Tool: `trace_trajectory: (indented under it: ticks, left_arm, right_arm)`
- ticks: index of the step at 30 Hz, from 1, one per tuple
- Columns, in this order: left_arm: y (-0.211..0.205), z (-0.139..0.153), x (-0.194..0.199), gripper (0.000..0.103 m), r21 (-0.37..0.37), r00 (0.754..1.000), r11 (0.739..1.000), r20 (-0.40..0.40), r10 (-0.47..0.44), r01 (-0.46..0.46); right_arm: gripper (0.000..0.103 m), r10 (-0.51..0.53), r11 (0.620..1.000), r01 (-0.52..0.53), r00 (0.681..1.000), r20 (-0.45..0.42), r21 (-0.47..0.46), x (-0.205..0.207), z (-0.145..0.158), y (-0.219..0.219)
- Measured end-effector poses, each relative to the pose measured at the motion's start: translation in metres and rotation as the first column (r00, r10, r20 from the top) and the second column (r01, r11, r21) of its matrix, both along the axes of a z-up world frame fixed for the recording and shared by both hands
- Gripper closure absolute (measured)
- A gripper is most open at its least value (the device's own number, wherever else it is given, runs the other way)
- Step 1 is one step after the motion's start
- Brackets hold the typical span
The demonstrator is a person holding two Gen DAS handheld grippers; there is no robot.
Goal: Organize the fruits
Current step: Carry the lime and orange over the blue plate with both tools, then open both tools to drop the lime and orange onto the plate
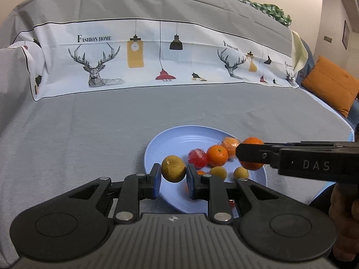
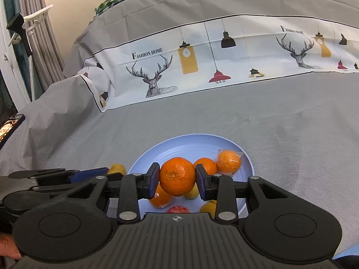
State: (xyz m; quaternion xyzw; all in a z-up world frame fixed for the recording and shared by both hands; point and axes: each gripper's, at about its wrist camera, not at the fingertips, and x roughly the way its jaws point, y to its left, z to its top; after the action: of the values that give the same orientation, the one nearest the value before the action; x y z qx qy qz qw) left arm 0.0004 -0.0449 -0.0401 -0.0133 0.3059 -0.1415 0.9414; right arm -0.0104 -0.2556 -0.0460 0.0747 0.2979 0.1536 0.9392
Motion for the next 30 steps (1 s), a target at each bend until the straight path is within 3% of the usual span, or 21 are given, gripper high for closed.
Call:
trace_trajectory:
  ticks: [14, 16, 17, 18, 22, 28, 30]
  left_arm:
    - [-0.006, -0.013, 0.018, 0.077, -0.03, 1.0, 1.0, -0.022, -0.009, 0.008]
    - [-0.004, -0.015, 0.02, 0.068, -0.043, 0.999, 0.999, -0.041, -0.002, 0.0]
    - [-0.003, -0.015, 0.022, 0.064, -0.049, 0.999, 0.999, -0.05, 0.002, -0.005]
    - [0.0, -0.015, 0.021, 0.062, -0.055, 0.999, 0.998, -0.05, 0.008, -0.011]
    - [0.007, -0.013, 0.022, 0.062, -0.065, 0.998, 0.997, -0.053, 0.034, -0.037]
    - [0.01, -0.004, 0.012, 0.062, -0.038, 0.998, 0.998, -0.046, 0.046, -0.048]
    - [0.011, -0.001, 0.008, 0.056, -0.027, 0.998, 0.998, -0.046, 0.05, -0.052]
  right_arm:
    - [0.065, 0.001, 1.0, -0.002, 1.0, -0.02, -0.028, 0.007, -0.006, 0.006]
    - [0.057, -0.018, 0.999, 0.017, 0.999, -0.028, -0.042, 0.009, -0.008, 0.006]
    - [0.042, -0.031, 0.998, 0.029, 0.999, -0.029, -0.051, 0.009, -0.008, 0.007]
    - [0.037, -0.043, 0.998, 0.041, 0.999, -0.023, -0.056, 0.009, -0.008, 0.006]
    - [0.031, -0.068, 0.996, 0.066, 0.997, -0.033, -0.056, 0.009, -0.009, 0.002]
    - [0.014, -0.104, 0.991, 0.102, 0.994, -0.023, -0.084, 0.004, -0.008, -0.001]
    - [0.01, -0.112, 0.989, 0.11, 0.994, -0.016, -0.096, 0.001, -0.006, 0.0]
